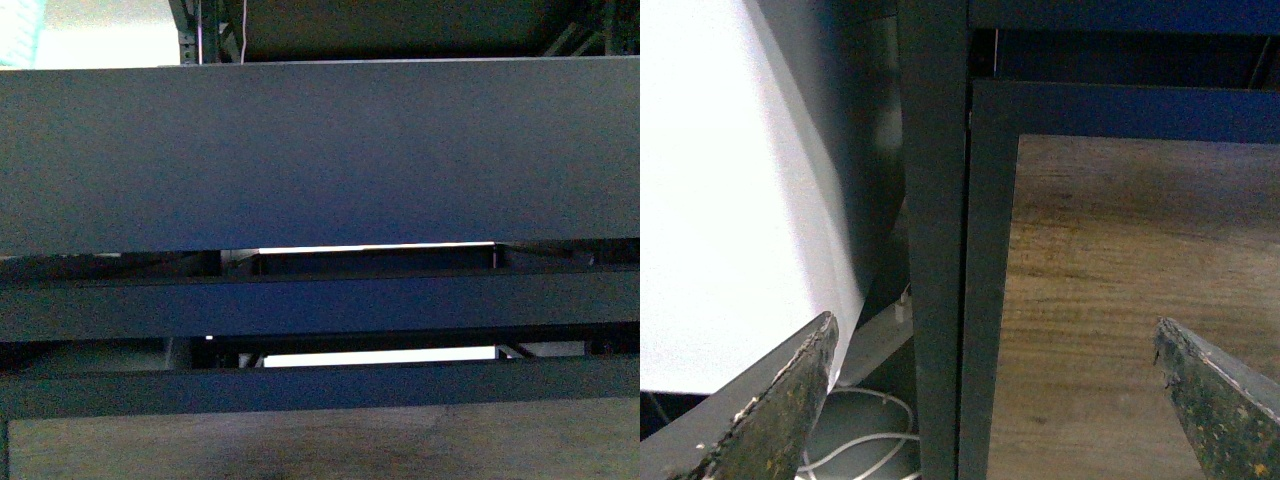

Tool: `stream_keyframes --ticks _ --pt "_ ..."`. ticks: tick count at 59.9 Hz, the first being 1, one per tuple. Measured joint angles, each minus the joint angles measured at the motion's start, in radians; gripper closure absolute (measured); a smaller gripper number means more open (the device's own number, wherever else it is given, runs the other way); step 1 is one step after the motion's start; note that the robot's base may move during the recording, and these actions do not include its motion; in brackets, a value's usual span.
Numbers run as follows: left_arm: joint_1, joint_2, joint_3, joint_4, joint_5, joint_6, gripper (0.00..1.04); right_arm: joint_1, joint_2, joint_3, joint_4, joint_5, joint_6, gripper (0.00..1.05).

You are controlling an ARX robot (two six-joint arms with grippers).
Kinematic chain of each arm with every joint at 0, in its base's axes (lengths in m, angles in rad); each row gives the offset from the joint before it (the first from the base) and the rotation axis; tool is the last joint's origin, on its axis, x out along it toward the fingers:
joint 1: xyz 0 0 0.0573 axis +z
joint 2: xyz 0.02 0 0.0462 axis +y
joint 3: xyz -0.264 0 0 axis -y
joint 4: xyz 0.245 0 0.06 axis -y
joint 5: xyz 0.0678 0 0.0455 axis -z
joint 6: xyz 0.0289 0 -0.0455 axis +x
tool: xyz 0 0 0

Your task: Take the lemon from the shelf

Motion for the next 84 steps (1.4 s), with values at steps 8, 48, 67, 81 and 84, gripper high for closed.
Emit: stream_keyframes --ticks 8,48,67,81,84 --pt "0.0 0.0 0.0 0.0 -0.002 0.0 0.08 0.0 0.0 0.0 0.0 0.002 0.0 0.07" --pt "0.0 0.0 0.0 0.0 -0.002 0.0 0.08 0.0 0.0 0.0 0.0 0.002 0.0 0.07" --pt "0.0 0.0 0.0 0.0 -0.002 0.0 0.08 0.0 0.0 0.0 0.0 0.002 0.0 0.07" --pt "0.0 0.0 0.0 0.0 -0.002 0.0 0.08 0.0 0.0 0.0 0.0 0.002 0.0 0.07" --pt "0.0 0.0 0.0 0.0 -0.002 0.0 0.08 0.0 0.0 0.0 0.0 0.002 0.0 0.07"
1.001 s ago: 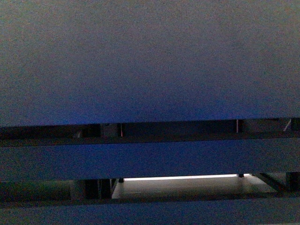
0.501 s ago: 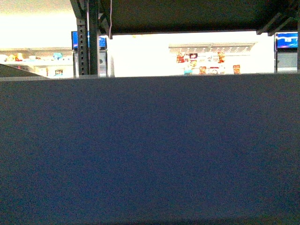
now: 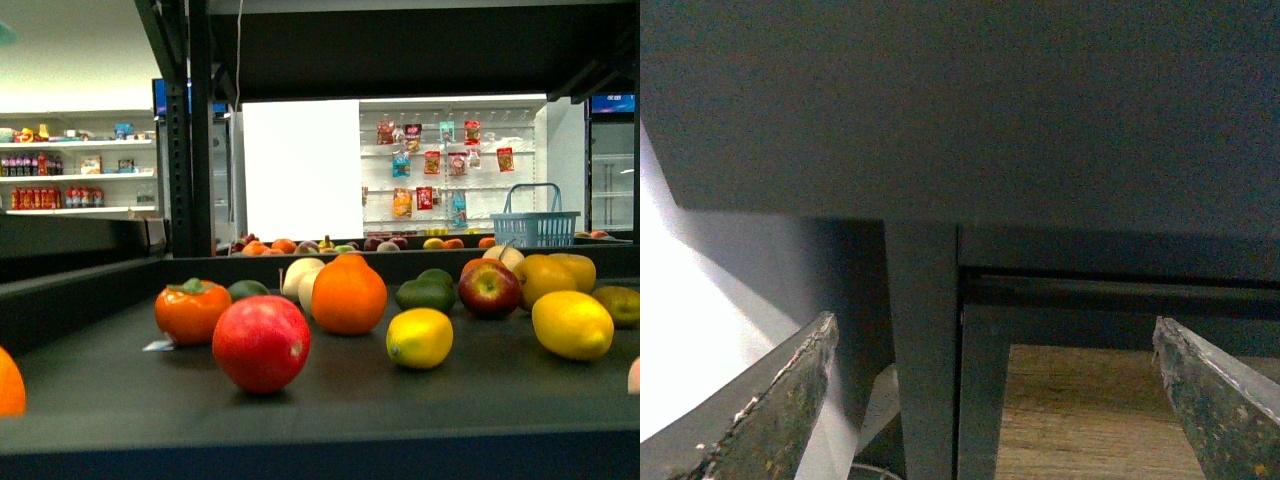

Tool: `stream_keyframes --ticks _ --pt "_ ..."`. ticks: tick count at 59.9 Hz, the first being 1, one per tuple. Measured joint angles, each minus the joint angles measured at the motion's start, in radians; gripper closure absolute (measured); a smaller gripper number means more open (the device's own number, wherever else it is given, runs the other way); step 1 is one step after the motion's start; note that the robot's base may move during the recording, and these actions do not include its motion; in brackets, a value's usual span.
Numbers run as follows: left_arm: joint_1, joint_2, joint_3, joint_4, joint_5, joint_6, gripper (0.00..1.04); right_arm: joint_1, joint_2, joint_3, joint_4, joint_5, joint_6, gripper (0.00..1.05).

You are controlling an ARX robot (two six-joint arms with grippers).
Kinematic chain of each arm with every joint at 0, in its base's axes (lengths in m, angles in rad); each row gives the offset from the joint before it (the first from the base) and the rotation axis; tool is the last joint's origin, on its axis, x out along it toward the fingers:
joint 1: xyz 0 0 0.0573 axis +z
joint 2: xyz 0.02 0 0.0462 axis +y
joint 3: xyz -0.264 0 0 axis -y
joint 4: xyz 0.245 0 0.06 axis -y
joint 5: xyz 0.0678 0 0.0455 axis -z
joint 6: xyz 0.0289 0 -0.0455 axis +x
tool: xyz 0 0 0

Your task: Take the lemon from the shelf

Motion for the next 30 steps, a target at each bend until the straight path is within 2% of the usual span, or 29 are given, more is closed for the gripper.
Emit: stream_keyframes --ticks 30 --pt "0.0 0.0 0.0 0.0 0.0 0.0 0.08 0.0 0.0 0.0 0.0 0.0 0.0 0.07"
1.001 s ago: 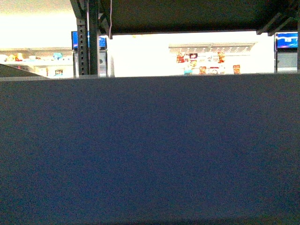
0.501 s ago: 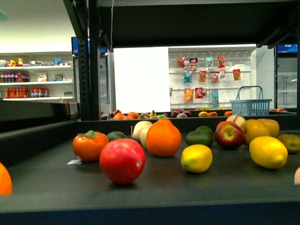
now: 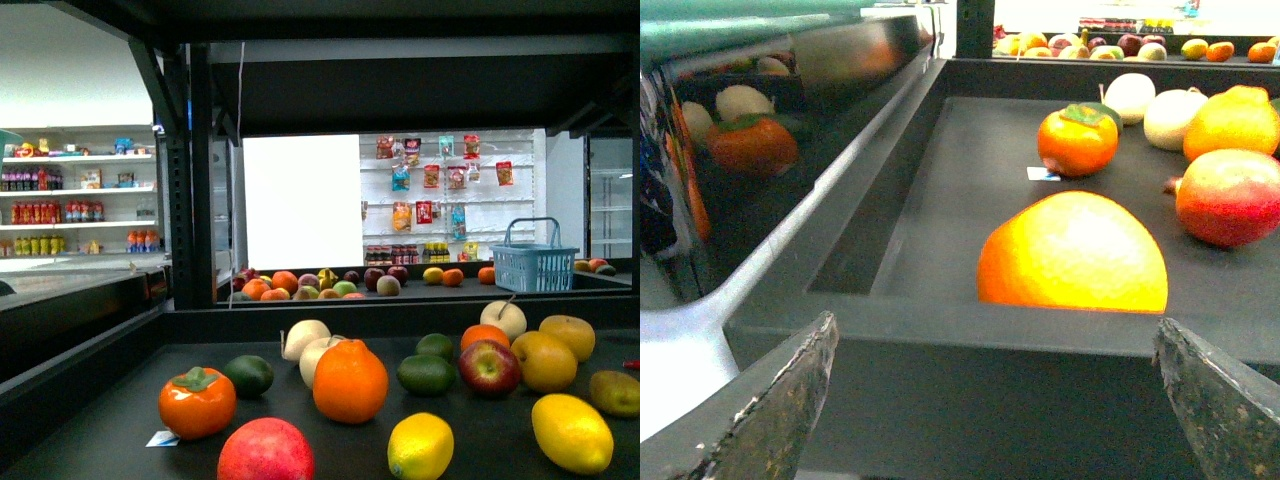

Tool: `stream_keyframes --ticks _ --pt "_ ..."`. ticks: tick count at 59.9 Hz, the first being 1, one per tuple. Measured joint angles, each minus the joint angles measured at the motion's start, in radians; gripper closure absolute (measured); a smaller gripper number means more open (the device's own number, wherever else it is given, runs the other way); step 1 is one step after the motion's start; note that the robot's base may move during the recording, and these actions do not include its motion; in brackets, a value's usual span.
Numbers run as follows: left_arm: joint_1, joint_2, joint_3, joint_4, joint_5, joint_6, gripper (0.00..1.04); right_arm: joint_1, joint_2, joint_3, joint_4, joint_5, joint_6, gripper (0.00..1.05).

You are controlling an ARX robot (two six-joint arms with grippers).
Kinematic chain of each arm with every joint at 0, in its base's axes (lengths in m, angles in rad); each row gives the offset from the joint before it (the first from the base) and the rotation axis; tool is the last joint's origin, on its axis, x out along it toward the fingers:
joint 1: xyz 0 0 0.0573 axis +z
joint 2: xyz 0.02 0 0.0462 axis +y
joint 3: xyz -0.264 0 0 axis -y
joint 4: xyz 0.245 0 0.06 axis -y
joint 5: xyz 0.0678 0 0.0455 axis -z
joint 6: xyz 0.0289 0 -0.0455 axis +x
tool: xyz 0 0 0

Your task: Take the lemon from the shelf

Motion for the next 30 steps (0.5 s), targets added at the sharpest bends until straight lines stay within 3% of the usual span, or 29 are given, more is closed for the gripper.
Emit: stream_keyframes --ticks 30 --pt "0.0 0.0 0.0 0.0 0.0 0.0 0.08 0.0 0.0 0.0 0.0 0.0 0.0 0.07"
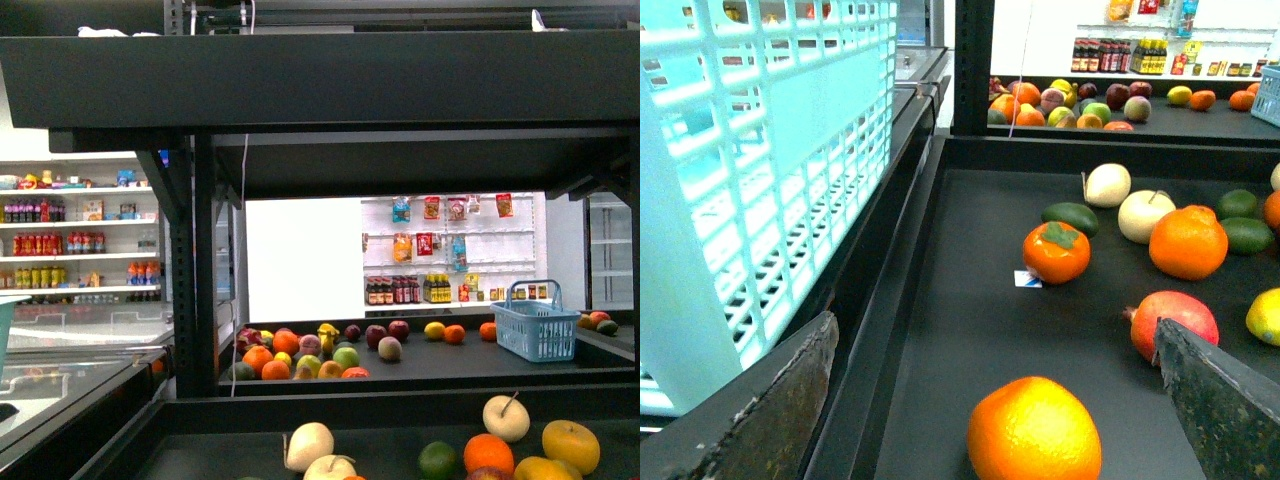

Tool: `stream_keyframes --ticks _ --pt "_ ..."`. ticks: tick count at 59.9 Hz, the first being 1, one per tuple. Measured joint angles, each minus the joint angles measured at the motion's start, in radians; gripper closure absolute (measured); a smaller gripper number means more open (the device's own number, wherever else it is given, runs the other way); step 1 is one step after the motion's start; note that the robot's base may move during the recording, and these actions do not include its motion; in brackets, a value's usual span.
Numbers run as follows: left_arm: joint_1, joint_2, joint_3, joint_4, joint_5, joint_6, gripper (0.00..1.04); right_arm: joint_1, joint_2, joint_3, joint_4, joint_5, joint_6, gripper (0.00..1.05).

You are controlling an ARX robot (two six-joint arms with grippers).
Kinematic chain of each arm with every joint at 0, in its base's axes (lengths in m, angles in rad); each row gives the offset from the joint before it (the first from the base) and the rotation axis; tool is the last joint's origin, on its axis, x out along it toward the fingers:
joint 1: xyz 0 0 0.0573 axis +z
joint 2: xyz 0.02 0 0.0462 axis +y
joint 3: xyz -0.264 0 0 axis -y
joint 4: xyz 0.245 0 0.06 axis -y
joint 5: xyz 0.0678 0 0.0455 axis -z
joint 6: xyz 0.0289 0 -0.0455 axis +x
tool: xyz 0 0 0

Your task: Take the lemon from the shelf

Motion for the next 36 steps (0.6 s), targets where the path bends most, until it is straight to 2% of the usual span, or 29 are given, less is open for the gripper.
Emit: stream_keyframes --ticks 36 --pt "0.0 0.0 0.0 0.0 0.0 0.0 0.08 0.0 0.0 0.0 0.0 0.0 0.0 0.07"
